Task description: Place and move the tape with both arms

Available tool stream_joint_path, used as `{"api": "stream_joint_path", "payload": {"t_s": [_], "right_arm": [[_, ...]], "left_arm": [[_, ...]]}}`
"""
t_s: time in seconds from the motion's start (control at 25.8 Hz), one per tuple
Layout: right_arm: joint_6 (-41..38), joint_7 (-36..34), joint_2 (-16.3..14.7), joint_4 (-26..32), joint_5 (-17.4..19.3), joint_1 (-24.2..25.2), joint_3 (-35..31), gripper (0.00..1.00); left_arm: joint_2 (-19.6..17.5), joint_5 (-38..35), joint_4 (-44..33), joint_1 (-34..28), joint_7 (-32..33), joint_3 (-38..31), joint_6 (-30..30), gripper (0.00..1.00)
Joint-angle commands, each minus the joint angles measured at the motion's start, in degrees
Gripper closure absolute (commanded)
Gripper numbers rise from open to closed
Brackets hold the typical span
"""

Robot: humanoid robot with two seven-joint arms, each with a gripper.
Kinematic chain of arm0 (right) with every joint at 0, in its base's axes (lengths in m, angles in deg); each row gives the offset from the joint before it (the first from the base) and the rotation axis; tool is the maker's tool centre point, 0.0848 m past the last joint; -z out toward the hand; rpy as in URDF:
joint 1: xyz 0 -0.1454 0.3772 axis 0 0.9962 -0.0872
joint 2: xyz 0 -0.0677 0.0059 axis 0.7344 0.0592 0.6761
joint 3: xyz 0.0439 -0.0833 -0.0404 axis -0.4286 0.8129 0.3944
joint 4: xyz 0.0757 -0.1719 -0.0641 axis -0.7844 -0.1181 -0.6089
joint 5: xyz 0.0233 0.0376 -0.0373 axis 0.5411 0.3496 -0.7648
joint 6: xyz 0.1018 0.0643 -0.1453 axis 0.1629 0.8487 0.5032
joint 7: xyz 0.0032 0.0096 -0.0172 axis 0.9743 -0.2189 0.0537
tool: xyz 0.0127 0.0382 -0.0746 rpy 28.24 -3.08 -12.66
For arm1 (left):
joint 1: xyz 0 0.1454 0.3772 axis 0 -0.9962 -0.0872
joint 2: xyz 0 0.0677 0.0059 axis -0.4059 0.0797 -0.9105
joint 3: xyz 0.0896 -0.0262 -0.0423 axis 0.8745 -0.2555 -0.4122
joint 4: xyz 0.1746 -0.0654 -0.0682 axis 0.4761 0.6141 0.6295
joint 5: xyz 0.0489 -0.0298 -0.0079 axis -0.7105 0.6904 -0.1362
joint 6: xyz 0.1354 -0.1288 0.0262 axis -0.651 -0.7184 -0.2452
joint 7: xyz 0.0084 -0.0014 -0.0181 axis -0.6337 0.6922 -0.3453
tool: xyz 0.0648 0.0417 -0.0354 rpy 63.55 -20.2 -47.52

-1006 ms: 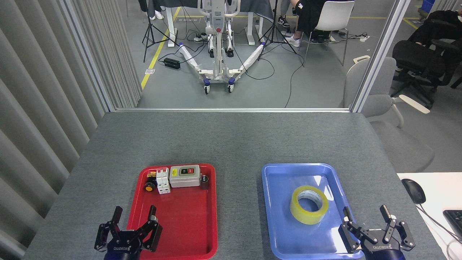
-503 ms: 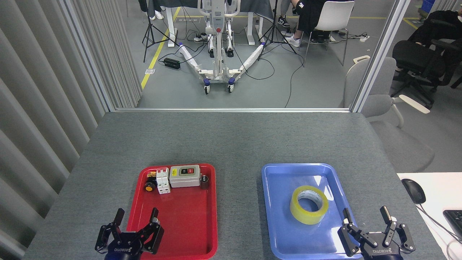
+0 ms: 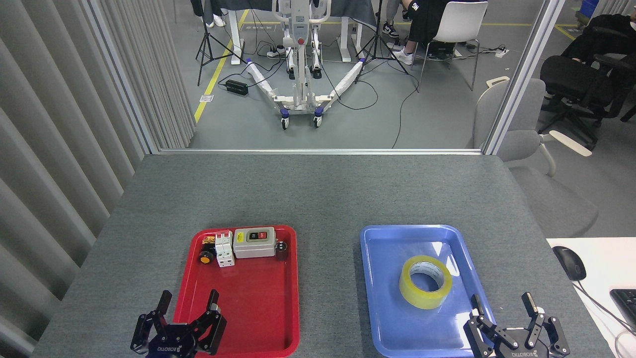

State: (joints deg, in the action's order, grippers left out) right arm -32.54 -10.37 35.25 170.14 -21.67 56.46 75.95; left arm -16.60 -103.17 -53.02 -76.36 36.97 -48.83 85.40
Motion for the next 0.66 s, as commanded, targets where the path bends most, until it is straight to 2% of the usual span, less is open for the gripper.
{"api": "stream_joint_path", "payload": {"t_s": [0.0, 0.62], "right_arm": [[-0.1, 0.0, -0.1, 0.0, 0.0, 0.3, 0.0, 0.01], [-0.1, 0.0, -0.1, 0.0, 0.0, 1.1, 0.1, 0.01]], "left_arm": [[0.0, 0.0, -0.2, -0.2, 0.0, 0.0, -0.1, 0.00], [0.9, 0.0, -2.6, 0.7, 0.3, 0.2, 0.0, 0.00]]}}
